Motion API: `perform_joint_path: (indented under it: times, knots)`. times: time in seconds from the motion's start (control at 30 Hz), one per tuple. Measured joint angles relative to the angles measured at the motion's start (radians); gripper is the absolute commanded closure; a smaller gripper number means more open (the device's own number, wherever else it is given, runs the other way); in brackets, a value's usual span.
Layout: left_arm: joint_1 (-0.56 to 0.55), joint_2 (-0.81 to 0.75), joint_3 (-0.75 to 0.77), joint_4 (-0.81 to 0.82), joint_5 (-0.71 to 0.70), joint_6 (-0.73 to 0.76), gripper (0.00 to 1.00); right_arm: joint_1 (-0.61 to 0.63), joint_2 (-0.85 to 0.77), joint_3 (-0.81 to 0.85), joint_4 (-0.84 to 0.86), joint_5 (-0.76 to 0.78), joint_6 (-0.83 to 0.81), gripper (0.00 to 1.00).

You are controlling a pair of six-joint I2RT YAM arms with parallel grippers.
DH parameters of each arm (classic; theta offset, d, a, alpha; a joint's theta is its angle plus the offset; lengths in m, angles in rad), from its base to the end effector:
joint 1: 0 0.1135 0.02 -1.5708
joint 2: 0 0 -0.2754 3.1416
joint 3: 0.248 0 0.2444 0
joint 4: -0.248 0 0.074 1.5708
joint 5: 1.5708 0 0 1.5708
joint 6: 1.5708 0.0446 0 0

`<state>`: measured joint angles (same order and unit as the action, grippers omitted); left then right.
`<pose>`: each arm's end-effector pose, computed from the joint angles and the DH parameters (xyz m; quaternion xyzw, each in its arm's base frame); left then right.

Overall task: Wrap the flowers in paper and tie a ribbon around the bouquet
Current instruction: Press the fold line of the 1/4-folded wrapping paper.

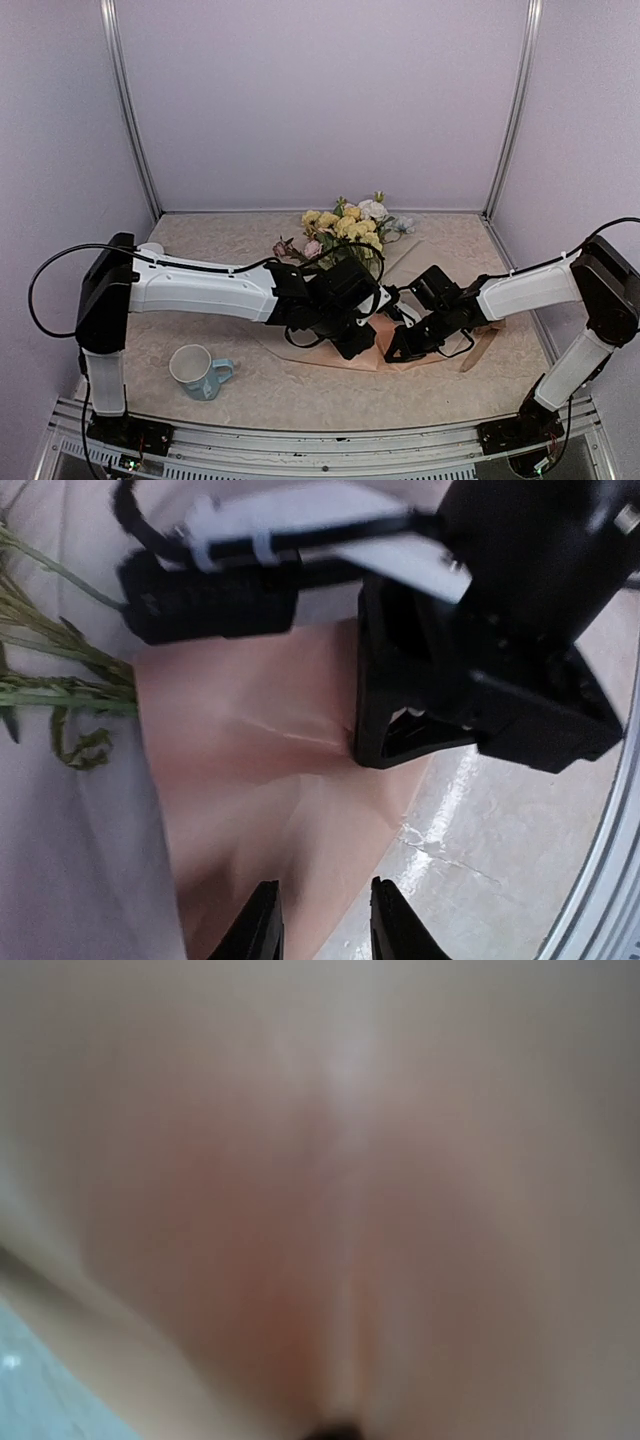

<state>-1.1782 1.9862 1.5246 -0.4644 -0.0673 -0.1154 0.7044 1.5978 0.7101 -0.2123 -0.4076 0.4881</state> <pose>0.1716 -0.4065 0.2190 0.4712 0.8226 -0.1654 0.2719 0.1986 0.1920 0.1405 -0.1497 0.9416 0.2911 0.0785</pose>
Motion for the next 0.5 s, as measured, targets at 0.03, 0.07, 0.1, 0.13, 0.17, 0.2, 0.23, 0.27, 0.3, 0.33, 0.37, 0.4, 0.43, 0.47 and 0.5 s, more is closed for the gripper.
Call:
perform_joint_path:
  times: [0.03,0.07,0.1,0.13,0.17,0.2,0.23,0.27,0.3,0.33,0.37,0.4,0.43,0.47,0.5]
  knots:
    - [-0.001,0.033,0.003,0.011,0.015,0.011,0.70,0.000,0.000,0.000,0.000,0.000,0.000,0.96]
    - [0.000,0.060,0.003,0.014,0.022,0.017,0.70,0.000,0.000,0.000,0.000,0.000,0.000,0.96]
    - [0.003,0.092,0.003,0.015,0.032,0.023,0.70,0.000,0.000,0.002,-0.002,0.000,0.000,0.96]
    - [0.008,0.122,0.000,0.015,0.037,0.028,0.70,0.000,0.000,0.003,-0.005,0.000,0.000,0.96]
    - [0.014,0.143,-0.008,0.015,0.039,0.031,0.70,0.000,0.000,0.005,-0.008,0.000,0.000,0.95]
    - [0.023,0.155,-0.022,0.014,0.041,0.032,0.70,0.000,0.000,0.007,-0.012,0.000,-0.001,0.95]
    - [0.030,0.150,-0.033,0.026,0.049,0.034,0.70,0.000,0.000,0.009,-0.016,0.001,-0.001,0.95]
    - [0.035,0.141,-0.043,0.032,0.048,0.033,0.70,0.000,0.000,0.011,-0.019,0.002,-0.001,0.95]
    - [0.043,0.133,-0.061,0.042,0.053,0.031,0.70,0.000,-0.001,0.011,-0.025,0.005,-0.001,0.95]
    - [0.049,0.127,-0.082,0.048,0.053,0.029,0.70,0.000,-0.002,0.011,-0.030,0.008,-0.001,0.95]
    - [0.057,0.112,-0.111,0.071,0.063,0.026,0.71,0.000,-0.005,0.011,-0.037,0.012,-0.002,0.95]
    - [0.061,0.100,-0.134,0.082,0.066,0.023,0.71,0.000,-0.010,0.011,-0.046,0.019,-0.002,0.95]
    - [0.062,0.091,-0.152,0.096,0.069,0.021,0.71,0.000,-0.017,0.011,-0.061,0.026,-0.004,0.95]
    - [0.064,0.084,-0.166,0.109,0.072,0.018,0.71,0.000,-0.022,0.011,-0.071,0.032,-0.004,0.94]
    - [0.065,0.077,-0.182,0.122,0.073,0.015,0.71,-0.001,-0.030,0.011,-0.087,0.040,-0.005,0.94]
